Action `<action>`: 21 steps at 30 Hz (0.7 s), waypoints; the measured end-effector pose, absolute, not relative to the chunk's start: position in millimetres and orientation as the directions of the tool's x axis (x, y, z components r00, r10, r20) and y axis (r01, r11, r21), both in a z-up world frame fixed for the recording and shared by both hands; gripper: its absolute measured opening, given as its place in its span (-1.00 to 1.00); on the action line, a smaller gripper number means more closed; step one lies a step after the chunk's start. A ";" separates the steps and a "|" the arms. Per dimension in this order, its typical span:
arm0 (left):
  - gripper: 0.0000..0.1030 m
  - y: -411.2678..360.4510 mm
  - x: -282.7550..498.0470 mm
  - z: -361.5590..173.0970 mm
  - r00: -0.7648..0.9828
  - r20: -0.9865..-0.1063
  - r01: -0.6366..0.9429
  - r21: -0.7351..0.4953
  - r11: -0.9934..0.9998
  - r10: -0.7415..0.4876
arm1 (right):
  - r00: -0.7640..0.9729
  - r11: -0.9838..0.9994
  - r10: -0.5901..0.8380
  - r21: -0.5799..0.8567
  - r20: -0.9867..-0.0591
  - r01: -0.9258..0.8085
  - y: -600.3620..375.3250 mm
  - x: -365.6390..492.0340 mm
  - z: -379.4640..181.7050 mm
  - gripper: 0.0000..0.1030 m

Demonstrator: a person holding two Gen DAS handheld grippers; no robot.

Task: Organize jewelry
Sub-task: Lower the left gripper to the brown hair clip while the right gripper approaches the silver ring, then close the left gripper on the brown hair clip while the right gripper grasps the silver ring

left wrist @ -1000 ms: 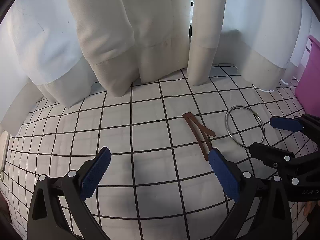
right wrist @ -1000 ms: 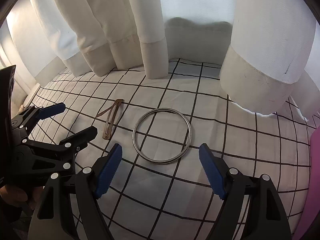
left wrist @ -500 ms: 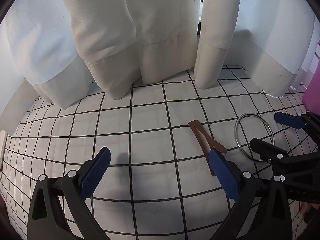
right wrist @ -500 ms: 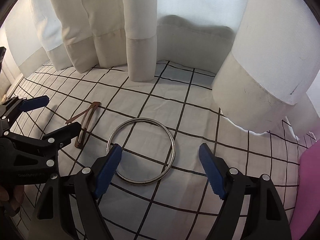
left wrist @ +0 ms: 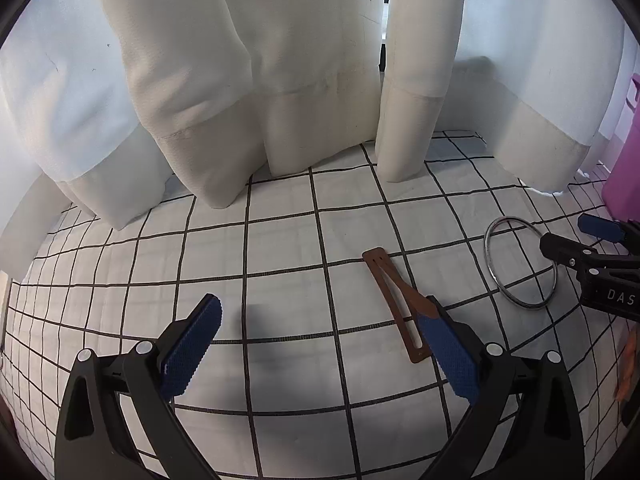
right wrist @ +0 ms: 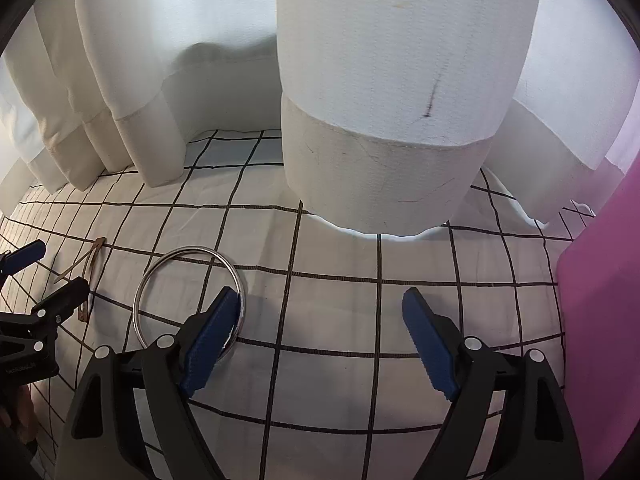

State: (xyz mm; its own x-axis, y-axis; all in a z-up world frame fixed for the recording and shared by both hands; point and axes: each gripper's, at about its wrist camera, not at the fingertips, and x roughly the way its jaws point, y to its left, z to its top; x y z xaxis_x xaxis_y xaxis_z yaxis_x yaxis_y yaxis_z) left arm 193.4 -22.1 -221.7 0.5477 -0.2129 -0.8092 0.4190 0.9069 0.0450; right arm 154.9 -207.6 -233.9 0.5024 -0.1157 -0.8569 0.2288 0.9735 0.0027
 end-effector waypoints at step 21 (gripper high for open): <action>0.88 -30.8 194.4 -232.0 0.532 -0.813 0.448 0.030 0.893 -0.239 | 0.504 0.999 0.038 0.028 -0.863 -0.028 -143.8 177.1 -240.3 0.61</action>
State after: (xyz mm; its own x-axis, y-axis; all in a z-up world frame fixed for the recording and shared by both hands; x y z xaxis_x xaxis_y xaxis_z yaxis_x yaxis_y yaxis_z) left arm 194.4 -30.8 -232.0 0.5316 -0.2392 -0.8125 0.4482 0.8934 0.0302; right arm 177.1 -143.8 -240.3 0.5042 0.0382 -0.8627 -0.0278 0.9992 0.0280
